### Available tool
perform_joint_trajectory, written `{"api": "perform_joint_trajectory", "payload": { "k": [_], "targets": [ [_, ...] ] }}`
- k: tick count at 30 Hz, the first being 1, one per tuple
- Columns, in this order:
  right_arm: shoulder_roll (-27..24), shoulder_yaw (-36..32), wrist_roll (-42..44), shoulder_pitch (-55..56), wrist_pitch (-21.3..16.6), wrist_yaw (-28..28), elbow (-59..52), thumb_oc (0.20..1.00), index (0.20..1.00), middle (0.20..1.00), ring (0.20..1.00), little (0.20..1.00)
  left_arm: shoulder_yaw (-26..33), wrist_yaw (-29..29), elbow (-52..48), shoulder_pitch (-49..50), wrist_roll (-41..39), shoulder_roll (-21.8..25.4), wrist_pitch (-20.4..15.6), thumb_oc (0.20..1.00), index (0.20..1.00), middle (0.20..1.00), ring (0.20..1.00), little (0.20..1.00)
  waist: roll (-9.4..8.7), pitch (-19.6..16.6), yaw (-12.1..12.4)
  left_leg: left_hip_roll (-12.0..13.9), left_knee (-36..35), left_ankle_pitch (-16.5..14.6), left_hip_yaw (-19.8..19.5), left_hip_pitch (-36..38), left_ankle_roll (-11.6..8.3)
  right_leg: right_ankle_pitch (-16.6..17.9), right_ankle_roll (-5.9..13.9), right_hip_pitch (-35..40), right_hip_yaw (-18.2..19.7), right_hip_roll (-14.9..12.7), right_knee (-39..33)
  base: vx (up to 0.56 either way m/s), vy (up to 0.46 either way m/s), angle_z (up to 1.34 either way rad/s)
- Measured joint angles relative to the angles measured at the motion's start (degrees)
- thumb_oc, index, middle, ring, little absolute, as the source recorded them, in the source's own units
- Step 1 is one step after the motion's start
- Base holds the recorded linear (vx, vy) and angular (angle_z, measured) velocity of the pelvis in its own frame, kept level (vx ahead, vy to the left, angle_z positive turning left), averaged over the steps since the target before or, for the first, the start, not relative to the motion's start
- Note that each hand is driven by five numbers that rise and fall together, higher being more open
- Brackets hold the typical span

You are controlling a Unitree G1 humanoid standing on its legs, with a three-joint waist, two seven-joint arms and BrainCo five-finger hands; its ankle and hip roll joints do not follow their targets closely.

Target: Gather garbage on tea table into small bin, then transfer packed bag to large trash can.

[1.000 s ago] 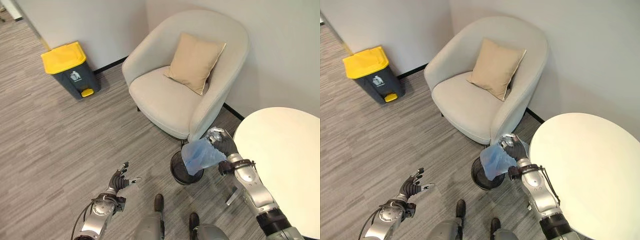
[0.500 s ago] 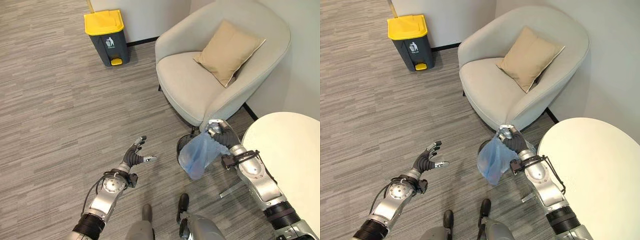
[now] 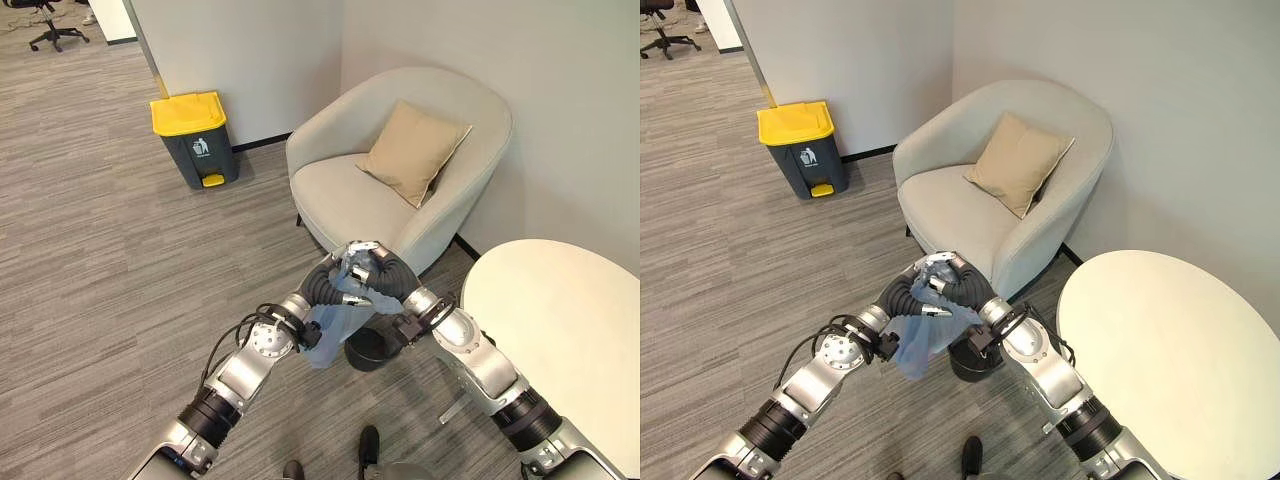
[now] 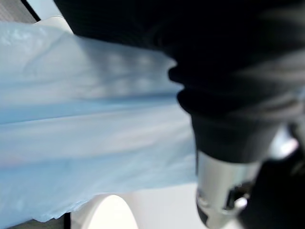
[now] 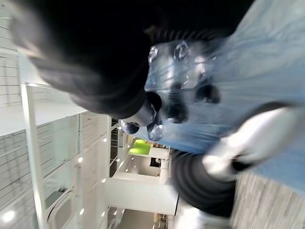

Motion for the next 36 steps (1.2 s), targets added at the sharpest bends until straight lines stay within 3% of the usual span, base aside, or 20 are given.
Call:
{"api": "perform_joint_trajectory", "payload": {
  "k": [5, 10, 22, 23, 24, 32, 36],
  "targets": [
    [1.59, 2.45, 1.24, -2.90, 0.18, -1.15, 0.04, 0.200, 0.200, 0.200, 0.200, 0.200, 0.02, 1.91, 1.80, 0.40, 1.92, -0.60, 0.80, 1.000, 1.000, 1.000, 1.000, 1.000, -0.11, -0.26, 0.58, 0.02, 0.05, 0.05, 0.17, 0.00, -0.06, 0.05, -0.06, 0.00, 0.15, 0.06, 0.00, 0.00, 0.001, -0.01],
    [3.05, 4.25, 3.55, -4.64, 0.10, -2.29, 0.03, 0.200, 0.200, 0.200, 0.200, 0.200, -0.04, 3.53, 3.67, 2.02, 3.78, -1.26, 1.47, 1.000, 1.000, 1.000, 1.000, 1.000, -0.90, -2.86, 0.67, 0.04, 0.07, 0.07, 0.16, -0.07, -0.07, 0.06, -0.07, -0.07, 0.14, 0.06, 0.00, 0.00, 0.000, 0.00],
    [5.76, 6.82, 5.83, -4.85, 0.09, -3.17, 0.00, 0.200, 0.200, 0.200, 0.200, 0.200, -2.25, 4.93, 11.55, 3.19, 6.54, -2.93, 2.96, 1.000, 1.000, 1.000, 1.000, 1.000, -0.90, -3.14, 0.74, -0.07, 0.08, 0.09, 0.18, -0.15, -0.09, 0.14, 0.03, -0.17, 0.10, -0.11, 0.00, 0.00, 0.000, 0.00],
    [6.10, 6.92, 6.14, -4.88, 0.09, -3.20, 0.01, 0.200, 0.200, 0.200, 0.200, 0.200, -2.25, 5.21, 12.38, 3.12, 6.87, -3.28, 3.16, 0.529, 0.529, 0.529, 0.529, 0.529, -0.90, -3.15, 0.67, -0.07, 0.08, 0.09, 0.21, -0.14, -0.09, 0.14, 0.03, -0.19, 0.12, -0.11, 0.00, 0.00, 0.000, 0.00],
    [6.28, 7.15, 6.65, -4.93, 0.09, -3.21, 0.01, 0.200, 0.200, 0.200, 0.200, 0.200, -2.25, 5.40, 13.01, 3.06, 7.33, -3.39, 3.38, 0.200, 0.200, 0.200, 0.200, 0.200, -0.89, -3.15, 0.65, -0.07, 0.08, 0.09, 0.22, -0.15, -0.09, 0.14, 0.03, -0.20, 0.12, -0.11, 0.00, 0.00, 0.000, 0.00],
    [7.13, 8.79, 10.08, -5.28, 0.08, -3.01, -0.04, 0.200, 0.200, 0.200, 0.200, 0.200, -2.15, 6.18, 13.60, 1.87, 7.74, -4.04, 4.11, 0.200, 0.200, 0.200, 0.200, 0.200, -0.90, -3.18, 0.58, -0.08, 0.08, 0.08, 0.37, -0.15, -0.09, 0.16, 0.05, -0.26, 0.21, -0.13, 0.00, 0.00, 0.000, 0.00],
    [7.11, 8.58, 10.12, -5.19, -0.18, -2.11, -1.81, 0.200, 0.200, 0.200, 0.200, 0.200, -1.96, 7.38, 9.26, 1.93, 5.09, -2.97, 4.01, 0.200, 0.200, 0.200, 0.200, 0.200, -0.90, -3.18, 0.56, -0.08, 0.06, 0.08, 0.55, -0.16, -0.09, 0.16, 0.06, -0.35, 0.30, -0.11, 0.00, 0.00, 0.000, 0.00]
  ]
}}
